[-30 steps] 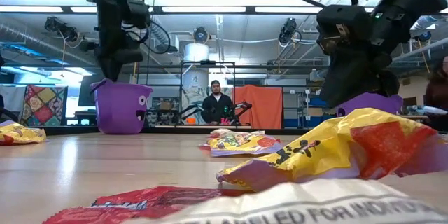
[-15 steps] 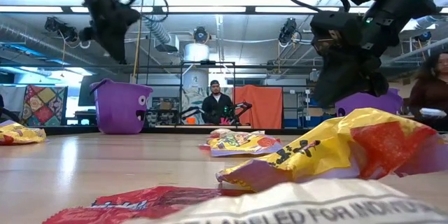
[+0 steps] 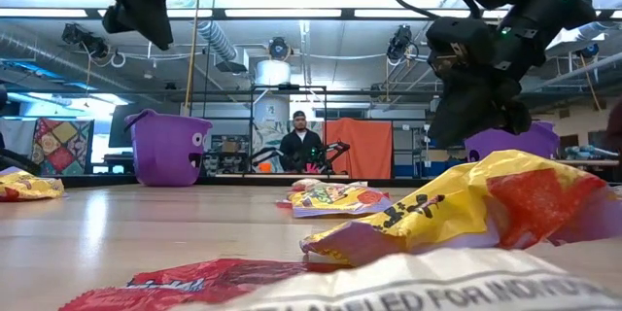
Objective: Sort candy by brand, put in halloween buckets
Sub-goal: Put the yellow candy into the left purple bucket
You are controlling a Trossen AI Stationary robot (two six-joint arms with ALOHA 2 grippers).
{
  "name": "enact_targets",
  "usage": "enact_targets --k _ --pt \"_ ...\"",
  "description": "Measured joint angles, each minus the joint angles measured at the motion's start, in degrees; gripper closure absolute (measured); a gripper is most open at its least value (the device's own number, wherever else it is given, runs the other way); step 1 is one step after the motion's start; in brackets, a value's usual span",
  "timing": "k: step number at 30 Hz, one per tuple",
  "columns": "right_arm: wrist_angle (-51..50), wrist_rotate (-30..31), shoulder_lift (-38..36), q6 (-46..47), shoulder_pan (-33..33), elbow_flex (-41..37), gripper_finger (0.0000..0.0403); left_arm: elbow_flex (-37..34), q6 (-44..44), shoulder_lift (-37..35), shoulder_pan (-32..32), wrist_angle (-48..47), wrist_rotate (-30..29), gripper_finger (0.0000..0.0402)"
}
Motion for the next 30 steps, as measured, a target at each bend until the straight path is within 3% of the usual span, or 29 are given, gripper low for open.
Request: enact_targets --k 7,20,25,30 --pt "0.6 0.21 0.0 -1.52 -1.23 0.0 0.0286 -1.05 -13.1 0.49 -13.97 0.41 -5.81 0.0316" --pt "0.57 1.65 0.0 -1.14 -1.8 0.0 0.0286 -16.75 -46.2 0.6 -40.73 11.45 -4.05 0.0316" --pt "0.57 1.6 0.0 -2.73 -2.31 0.0 0.0286 -20.28 -54.36 0.6 -46.43 9.16 -2.99 0.0316" --pt "0.63 1.4 0.0 -4.24 -4.13 0.0 0.0286 -22.95 -59.88 0.6 -46.74 4.81 -2.56 0.0316"
